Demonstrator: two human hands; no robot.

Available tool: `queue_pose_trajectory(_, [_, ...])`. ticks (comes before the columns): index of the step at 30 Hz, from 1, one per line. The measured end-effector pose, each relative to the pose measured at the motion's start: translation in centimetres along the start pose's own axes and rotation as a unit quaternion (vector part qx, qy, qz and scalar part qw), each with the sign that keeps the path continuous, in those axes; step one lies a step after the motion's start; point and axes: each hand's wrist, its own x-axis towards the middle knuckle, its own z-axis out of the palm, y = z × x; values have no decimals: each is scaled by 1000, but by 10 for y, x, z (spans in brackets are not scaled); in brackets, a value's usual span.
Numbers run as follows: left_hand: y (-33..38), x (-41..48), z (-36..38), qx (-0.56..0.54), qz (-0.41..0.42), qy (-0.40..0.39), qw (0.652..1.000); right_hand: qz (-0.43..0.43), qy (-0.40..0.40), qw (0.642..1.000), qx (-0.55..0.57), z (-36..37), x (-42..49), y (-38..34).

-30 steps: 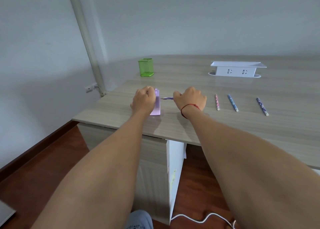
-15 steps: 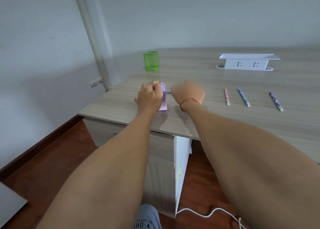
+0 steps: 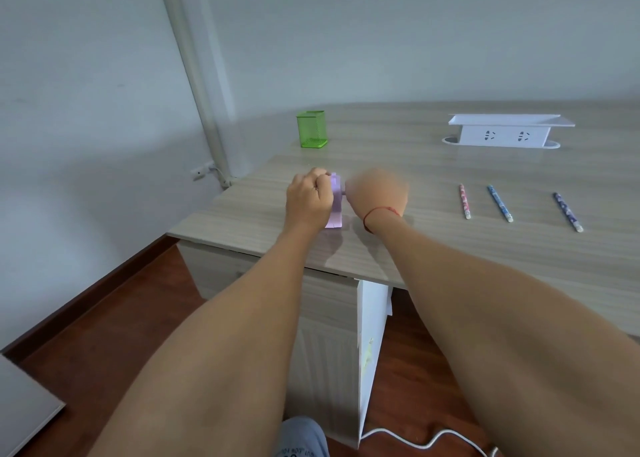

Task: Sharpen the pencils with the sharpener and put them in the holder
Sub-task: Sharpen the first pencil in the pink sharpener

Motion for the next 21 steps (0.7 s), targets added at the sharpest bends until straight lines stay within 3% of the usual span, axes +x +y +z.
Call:
queue_pose_trajectory(3, [-1, 0, -7, -14, -5, -31, 999, -6, 24, 999, 29, -5, -4, -2])
queue_pose_trajectory(6, [0, -3, -14, -43, -19, 25, 999, -74, 77, 992, 60, -17, -11, -8])
queue_pose_trajectory(10, [0, -9, -29, -49, -58, 112, 991, -199, -11, 975, 97, -29, -30, -12])
queue_pose_trajectory(13, [-17, -17, -38, -5, -116, 23, 993, -246, -57, 966, 63, -27, -42, -15])
queue_pose_trajectory(17, [-26, -31, -44, 58, -99, -140, 983, -276, -129, 950, -63, -24, -48, -16])
queue_pose_trajectory(21, [-32, -30, -39, 149, -88, -136, 975, -281, -111, 946, -121, -16, -51, -20])
